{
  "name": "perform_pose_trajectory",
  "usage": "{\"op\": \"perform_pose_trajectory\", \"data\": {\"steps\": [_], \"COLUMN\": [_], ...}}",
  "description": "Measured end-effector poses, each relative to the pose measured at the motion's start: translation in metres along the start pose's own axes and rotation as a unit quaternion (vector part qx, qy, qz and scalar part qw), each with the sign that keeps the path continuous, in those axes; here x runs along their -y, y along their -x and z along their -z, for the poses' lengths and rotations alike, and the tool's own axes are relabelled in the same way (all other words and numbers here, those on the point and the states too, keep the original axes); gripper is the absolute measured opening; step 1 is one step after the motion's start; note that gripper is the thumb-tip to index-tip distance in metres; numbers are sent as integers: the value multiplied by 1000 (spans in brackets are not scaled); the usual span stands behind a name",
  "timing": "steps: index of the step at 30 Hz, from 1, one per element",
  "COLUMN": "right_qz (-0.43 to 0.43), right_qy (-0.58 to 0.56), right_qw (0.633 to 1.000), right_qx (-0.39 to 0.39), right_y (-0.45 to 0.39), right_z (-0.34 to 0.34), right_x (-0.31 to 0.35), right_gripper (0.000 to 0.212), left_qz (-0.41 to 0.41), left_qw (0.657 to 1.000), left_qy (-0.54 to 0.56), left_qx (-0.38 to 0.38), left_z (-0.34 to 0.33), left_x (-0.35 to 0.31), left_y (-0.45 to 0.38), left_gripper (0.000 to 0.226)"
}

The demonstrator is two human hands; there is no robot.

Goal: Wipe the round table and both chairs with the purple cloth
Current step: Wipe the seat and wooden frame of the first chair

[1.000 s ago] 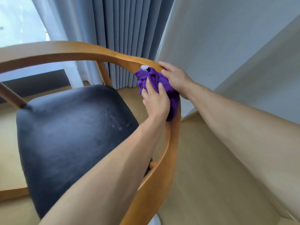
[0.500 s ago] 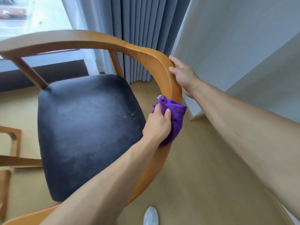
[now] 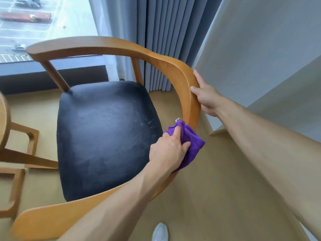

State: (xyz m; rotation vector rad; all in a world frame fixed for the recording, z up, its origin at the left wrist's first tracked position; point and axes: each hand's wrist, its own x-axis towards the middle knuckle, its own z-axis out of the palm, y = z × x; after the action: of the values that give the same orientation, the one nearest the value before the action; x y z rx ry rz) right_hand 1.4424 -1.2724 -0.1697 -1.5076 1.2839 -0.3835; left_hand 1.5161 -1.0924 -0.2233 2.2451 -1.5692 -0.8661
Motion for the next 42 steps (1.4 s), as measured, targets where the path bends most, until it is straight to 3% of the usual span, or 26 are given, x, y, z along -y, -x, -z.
{"op": "perform_pose_trajectory", "data": {"steps": [4, 10, 16, 19, 24, 31, 38, 42], "right_qz": [4, 24, 11, 0, -34, -88, -135, -139], "right_qy": [34, 96, 95, 87, 51, -21, -91, -105], "right_qw": [999, 994, 990, 989, 989, 981, 956, 938], "right_qx": [-14, -52, -108, -122, -132, -169, -243, -299], "right_y": [-1, 3, 21, 31, 51, 96, 161, 188], "right_z": [-1, -9, -24, -30, -40, -64, -127, -172], "right_x": [-2, -7, -24, -32, -36, -55, -72, -71], "right_gripper": [65, 60, 64, 67, 70, 56, 51, 53], "left_qz": [-7, -2, -32, -67, -97, -111, -237, -264], "left_qw": [1000, 995, 999, 995, 971, 980, 952, 941], "left_qy": [-28, 46, 12, -64, -209, -161, -192, -210], "left_qx": [-9, -94, -42, -33, -61, -36, -23, 6], "left_z": [1, -7, -8, 0, 13, 9, 37, 65], "left_x": [-10, -33, -7, 9, 50, 16, 105, 162], "left_y": [-7, -34, -13, 14, 64, 41, 91, 118], "left_gripper": [52, 67, 55, 49, 59, 64, 67, 66]}}
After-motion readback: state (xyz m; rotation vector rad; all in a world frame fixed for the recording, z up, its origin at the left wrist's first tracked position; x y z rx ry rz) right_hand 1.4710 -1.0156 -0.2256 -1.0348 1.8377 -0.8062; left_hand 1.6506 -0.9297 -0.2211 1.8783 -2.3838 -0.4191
